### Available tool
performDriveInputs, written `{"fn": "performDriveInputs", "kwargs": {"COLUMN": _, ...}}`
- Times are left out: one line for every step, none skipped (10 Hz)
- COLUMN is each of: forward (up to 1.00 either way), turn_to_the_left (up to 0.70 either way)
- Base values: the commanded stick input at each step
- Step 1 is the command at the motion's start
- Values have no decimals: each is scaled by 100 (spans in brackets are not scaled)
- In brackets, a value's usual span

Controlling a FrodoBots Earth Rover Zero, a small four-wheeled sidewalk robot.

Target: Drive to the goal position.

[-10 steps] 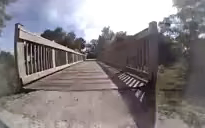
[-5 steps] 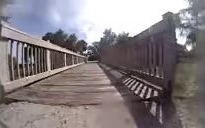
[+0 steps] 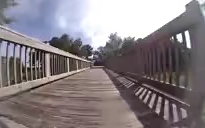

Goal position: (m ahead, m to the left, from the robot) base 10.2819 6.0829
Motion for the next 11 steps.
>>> {"fn": "performDriveInputs", "kwargs": {"forward": 85, "turn_to_the_left": 0}}
{"fn": "performDriveInputs", "kwargs": {"forward": 85, "turn_to_the_left": 0}}
{"fn": "performDriveInputs", "kwargs": {"forward": 85, "turn_to_the_left": 0}}
{"fn": "performDriveInputs", "kwargs": {"forward": 85, "turn_to_the_left": 0}}
{"fn": "performDriveInputs", "kwargs": {"forward": 85, "turn_to_the_left": 0}}
{"fn": "performDriveInputs", "kwargs": {"forward": 85, "turn_to_the_left": 0}}
{"fn": "performDriveInputs", "kwargs": {"forward": 85, "turn_to_the_left": 0}}
{"fn": "performDriveInputs", "kwargs": {"forward": 85, "turn_to_the_left": 0}}
{"fn": "performDriveInputs", "kwargs": {"forward": 85, "turn_to_the_left": 0}}
{"fn": "performDriveInputs", "kwargs": {"forward": 85, "turn_to_the_left": 0}}
{"fn": "performDriveInputs", "kwargs": {"forward": 85, "turn_to_the_left": 0}}
